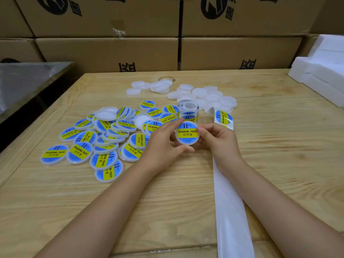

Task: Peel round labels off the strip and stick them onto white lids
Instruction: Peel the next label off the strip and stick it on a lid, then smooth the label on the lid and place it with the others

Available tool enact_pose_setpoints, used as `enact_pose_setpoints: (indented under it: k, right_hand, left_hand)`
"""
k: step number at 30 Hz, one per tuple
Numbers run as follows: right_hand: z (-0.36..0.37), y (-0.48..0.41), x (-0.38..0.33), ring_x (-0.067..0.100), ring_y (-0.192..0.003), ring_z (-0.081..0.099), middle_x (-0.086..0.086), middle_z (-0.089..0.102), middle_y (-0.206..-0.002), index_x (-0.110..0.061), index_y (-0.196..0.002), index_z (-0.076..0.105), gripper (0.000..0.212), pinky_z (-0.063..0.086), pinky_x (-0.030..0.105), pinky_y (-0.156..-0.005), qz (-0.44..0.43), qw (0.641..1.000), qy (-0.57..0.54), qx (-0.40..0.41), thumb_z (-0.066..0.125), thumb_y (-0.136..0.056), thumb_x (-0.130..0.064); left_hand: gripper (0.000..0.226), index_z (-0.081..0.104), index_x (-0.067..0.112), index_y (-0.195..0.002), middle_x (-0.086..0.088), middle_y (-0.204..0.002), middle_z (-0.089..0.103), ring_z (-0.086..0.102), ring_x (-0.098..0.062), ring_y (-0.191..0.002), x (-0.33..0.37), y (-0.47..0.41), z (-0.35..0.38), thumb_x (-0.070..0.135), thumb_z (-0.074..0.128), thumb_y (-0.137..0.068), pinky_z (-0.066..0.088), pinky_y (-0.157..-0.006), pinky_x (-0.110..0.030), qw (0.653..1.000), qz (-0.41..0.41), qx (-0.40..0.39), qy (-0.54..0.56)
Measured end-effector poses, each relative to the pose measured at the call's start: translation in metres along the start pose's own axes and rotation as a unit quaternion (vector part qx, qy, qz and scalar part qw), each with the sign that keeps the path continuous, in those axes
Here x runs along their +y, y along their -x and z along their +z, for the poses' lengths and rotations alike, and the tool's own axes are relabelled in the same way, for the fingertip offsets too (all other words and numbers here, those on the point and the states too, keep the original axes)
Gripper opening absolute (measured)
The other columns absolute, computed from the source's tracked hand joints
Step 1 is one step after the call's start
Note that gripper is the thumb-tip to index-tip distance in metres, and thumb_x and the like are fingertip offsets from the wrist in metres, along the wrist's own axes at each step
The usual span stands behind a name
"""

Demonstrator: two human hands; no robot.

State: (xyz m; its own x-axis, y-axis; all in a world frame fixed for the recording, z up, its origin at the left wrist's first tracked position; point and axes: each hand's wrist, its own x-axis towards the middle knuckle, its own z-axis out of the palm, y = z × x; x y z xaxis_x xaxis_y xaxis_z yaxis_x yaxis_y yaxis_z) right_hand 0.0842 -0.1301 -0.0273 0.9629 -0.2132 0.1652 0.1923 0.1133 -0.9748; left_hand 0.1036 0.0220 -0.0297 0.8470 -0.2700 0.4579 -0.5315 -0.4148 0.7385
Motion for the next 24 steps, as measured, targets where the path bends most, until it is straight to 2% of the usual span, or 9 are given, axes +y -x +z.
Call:
enact_pose_setpoints:
  k: [2, 4, 6, 9, 10, 14, 17, 21, 24]
  right_hand:
    - [0.000, 0.000, -0.001, 0.013, -0.063, 0.060, 0.005, 0.070, -0.078, -0.007, -0.083, 0.069, 0.009, 0.053, 0.024, -0.065, 0.007, 1.000, -0.013, 0.001, 0.062, -0.085, -0.002]
    - [0.000, 0.000, -0.001, 0.013, -0.059, 0.057, 0.003, 0.068, -0.069, -0.008, -0.087, 0.070, 0.008, 0.052, 0.026, -0.064, 0.012, 1.000, -0.019, 0.002, 0.062, -0.086, -0.005]
    - [0.002, -0.001, -0.001, 0.011, -0.056, 0.056, 0.002, 0.067, -0.067, -0.009, -0.093, 0.068, 0.011, 0.052, 0.024, -0.060, 0.016, 0.999, -0.042, 0.006, 0.057, -0.091, -0.010]
    - [0.003, -0.004, -0.002, 0.013, -0.055, 0.057, 0.009, 0.070, -0.073, -0.010, -0.115, 0.055, 0.021, 0.053, 0.026, -0.057, 0.061, 0.990, -0.122, 0.027, 0.047, -0.098, -0.019]
    - [0.002, -0.005, -0.002, 0.013, -0.055, 0.057, 0.010, 0.070, -0.074, -0.009, -0.114, 0.054, 0.020, 0.054, 0.026, -0.057, 0.070, 0.987, -0.138, 0.032, 0.045, -0.099, -0.020]
    - [0.002, -0.007, -0.001, 0.013, -0.052, 0.056, 0.007, 0.068, -0.068, -0.009, -0.102, 0.058, 0.019, 0.056, 0.027, -0.061, 0.077, 0.988, -0.127, 0.033, 0.041, -0.100, -0.018]
    - [0.002, -0.008, 0.000, 0.011, -0.051, 0.054, 0.005, 0.066, -0.064, -0.006, -0.104, 0.059, 0.022, 0.056, 0.027, -0.059, 0.077, 0.990, -0.111, 0.026, 0.040, -0.100, -0.015]
    - [0.004, -0.007, 0.000, 0.011, -0.050, 0.053, 0.006, 0.063, -0.064, -0.006, -0.099, 0.062, 0.023, 0.055, 0.026, -0.058, 0.074, 0.993, -0.088, 0.015, 0.039, -0.099, -0.011]
    - [0.005, -0.007, 0.000, 0.010, -0.048, 0.052, 0.007, 0.062, -0.064, -0.007, -0.095, 0.062, 0.024, 0.054, 0.025, -0.056, 0.076, 0.994, -0.081, 0.016, 0.039, -0.100, -0.012]
  left_hand:
    - [0.080, 0.050, 0.010, -0.133, 0.007, -0.105, 0.056, 0.050, 0.018, -0.076, 0.000, 0.000, 0.000, 0.016, 0.086, -0.062, 0.036, -0.069, 0.005, 1.000, 0.011, 0.003, -0.013]
    - [0.081, 0.045, 0.016, -0.137, 0.011, -0.105, 0.059, 0.051, 0.016, -0.077, 0.002, 0.001, -0.001, 0.020, 0.084, -0.066, 0.036, -0.071, 0.003, 1.000, 0.013, 0.019, -0.019]
    - [0.086, 0.038, 0.020, -0.141, 0.018, -0.109, 0.060, 0.053, 0.015, -0.087, 0.003, 0.001, -0.002, 0.024, 0.083, -0.068, 0.037, -0.079, 0.000, 0.999, 0.014, 0.036, -0.017]
    - [0.086, 0.036, 0.017, -0.141, 0.028, -0.108, 0.055, 0.057, -0.006, -0.107, 0.004, 0.001, -0.002, 0.029, 0.082, -0.069, 0.038, -0.098, -0.023, 0.996, 0.031, 0.057, -0.065]
    - [0.084, 0.039, 0.016, -0.140, 0.026, -0.109, 0.056, 0.057, -0.012, -0.107, 0.004, 0.001, -0.002, 0.032, 0.081, -0.069, 0.036, -0.100, -0.030, 0.993, 0.036, 0.070, -0.091]
    - [0.068, 0.053, 0.019, -0.129, 0.009, -0.122, 0.062, 0.057, -0.013, -0.108, -0.005, -0.003, -0.009, 0.044, 0.074, -0.069, 0.019, -0.097, -0.028, 0.968, 0.035, 0.136, -0.210]
    - [0.058, 0.056, 0.022, -0.123, 0.007, -0.126, 0.059, 0.052, -0.011, -0.117, -0.016, -0.008, -0.021, 0.047, 0.070, -0.073, 0.012, -0.101, -0.032, 0.941, -0.011, 0.168, -0.295]
    - [0.057, 0.052, 0.014, -0.125, -0.002, -0.126, 0.058, 0.049, -0.016, -0.122, -0.033, -0.016, -0.049, 0.046, 0.061, -0.079, 0.004, -0.106, -0.038, 0.893, -0.092, 0.214, -0.385]
    - [0.057, 0.050, 0.008, -0.125, -0.010, -0.121, 0.059, 0.047, -0.023, -0.122, -0.043, -0.018, -0.064, 0.043, 0.058, -0.080, 0.003, -0.109, -0.046, 0.863, -0.181, 0.195, -0.430]
